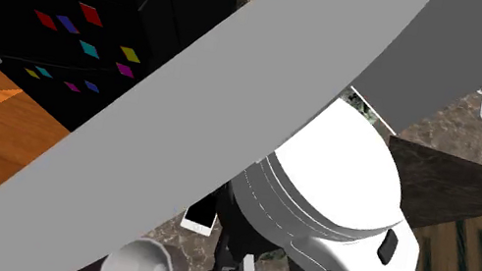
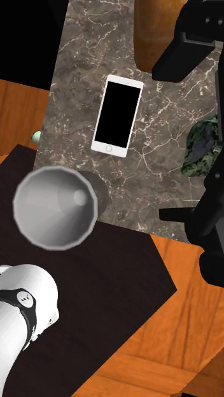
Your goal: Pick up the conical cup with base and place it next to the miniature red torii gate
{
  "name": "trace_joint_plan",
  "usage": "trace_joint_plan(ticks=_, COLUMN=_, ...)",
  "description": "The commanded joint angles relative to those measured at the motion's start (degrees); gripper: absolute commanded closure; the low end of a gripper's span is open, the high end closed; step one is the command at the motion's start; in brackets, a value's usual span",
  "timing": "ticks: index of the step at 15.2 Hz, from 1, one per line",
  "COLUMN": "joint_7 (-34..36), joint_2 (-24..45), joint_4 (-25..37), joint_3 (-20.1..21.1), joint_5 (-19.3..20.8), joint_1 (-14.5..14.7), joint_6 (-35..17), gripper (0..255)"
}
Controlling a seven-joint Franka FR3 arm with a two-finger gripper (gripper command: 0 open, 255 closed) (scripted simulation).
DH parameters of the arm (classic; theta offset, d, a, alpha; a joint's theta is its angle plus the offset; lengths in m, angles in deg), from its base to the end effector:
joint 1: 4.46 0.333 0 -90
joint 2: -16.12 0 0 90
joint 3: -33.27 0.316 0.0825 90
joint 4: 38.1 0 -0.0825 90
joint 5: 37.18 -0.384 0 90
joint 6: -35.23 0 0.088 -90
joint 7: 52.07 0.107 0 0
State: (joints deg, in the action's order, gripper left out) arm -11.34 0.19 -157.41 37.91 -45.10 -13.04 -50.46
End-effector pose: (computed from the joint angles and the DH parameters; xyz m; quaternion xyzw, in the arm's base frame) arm 0.4373 -0.0116 0.5225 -0.9091 0.3829 0.1642 0.0067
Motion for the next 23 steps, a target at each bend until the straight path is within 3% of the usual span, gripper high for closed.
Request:
trace_joint_plan(ticks=1, joint_7=0.4, joint_2=-0.2, joint_4=-1.6, joint_3=0.2, joint_5=-0.2, joint_1=0.1, joint_6=-1.3, gripper=0)
trace_joint_plan(ticks=11, joint_7=0.3, joint_2=-0.8, joint_4=-4.0, joint_3=0.4, joint_5=-0.3, joint_1=0.2, joint_6=-3.2, gripper=0)
trace_joint_plan(ticks=12, joint_7=0.3, joint_2=-0.8, joint_4=-4.0, joint_3=0.4, joint_5=-0.3, joint_1=0.2, joint_6=-3.2, gripper=255)
trace_joint_plan(ticks=21, joint_7=0.3, joint_2=-0.8, joint_4=-4.0, joint_3=0.4, joint_5=-0.3, joint_1=0.2, joint_6=-3.2, gripper=255)
trace_joint_plan(ticks=22, joint_7=0.3, joint_2=-0.8, joint_4=-4.0, joint_3=0.4, joint_5=-0.3, joint_1=0.2, joint_6=-3.2, gripper=0)
trace_joint_plan(ticks=23, joint_7=1.8, joint_2=-2.7, joint_4=-6.9, joint_3=1.3, joint_5=-0.1, joint_1=0.6, joint_6=-5.0, gripper=0)
